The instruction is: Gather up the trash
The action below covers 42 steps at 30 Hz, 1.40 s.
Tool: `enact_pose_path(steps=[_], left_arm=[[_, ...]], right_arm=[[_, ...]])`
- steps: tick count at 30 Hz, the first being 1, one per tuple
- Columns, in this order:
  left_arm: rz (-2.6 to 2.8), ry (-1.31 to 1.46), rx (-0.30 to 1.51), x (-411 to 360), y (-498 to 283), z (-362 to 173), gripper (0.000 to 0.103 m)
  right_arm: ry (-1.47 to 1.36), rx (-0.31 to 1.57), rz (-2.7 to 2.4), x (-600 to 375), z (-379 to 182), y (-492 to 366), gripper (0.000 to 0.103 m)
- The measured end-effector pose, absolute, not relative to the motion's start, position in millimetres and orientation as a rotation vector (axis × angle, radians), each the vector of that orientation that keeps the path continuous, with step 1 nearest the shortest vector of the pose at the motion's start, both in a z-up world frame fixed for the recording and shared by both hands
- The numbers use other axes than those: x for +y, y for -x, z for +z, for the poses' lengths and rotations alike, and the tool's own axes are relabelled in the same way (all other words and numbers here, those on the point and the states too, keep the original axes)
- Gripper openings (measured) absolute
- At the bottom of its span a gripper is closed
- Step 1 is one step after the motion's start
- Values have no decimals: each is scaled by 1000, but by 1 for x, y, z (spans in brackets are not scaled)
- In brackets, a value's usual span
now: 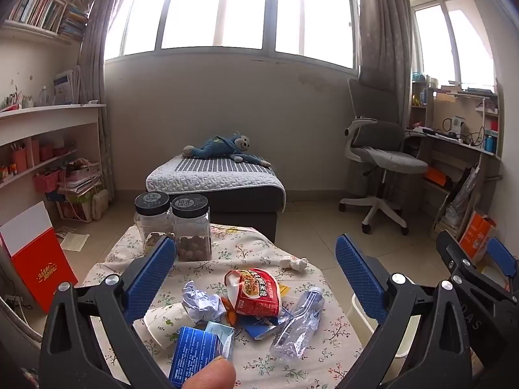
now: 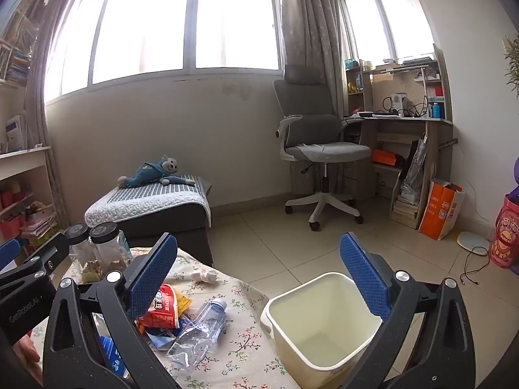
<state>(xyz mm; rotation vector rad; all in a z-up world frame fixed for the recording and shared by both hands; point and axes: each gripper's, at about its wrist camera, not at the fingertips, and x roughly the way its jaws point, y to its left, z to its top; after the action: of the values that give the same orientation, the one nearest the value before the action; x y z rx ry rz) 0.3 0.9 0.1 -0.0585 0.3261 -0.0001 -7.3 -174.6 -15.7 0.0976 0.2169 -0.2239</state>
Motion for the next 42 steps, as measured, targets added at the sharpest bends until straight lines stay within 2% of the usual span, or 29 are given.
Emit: enact_pose_path(steps=[42], left_arm=[[-5,61,332,-1,-1,-2,96]], right_arm=[[-103,218,-226,-172,-16,8,96]])
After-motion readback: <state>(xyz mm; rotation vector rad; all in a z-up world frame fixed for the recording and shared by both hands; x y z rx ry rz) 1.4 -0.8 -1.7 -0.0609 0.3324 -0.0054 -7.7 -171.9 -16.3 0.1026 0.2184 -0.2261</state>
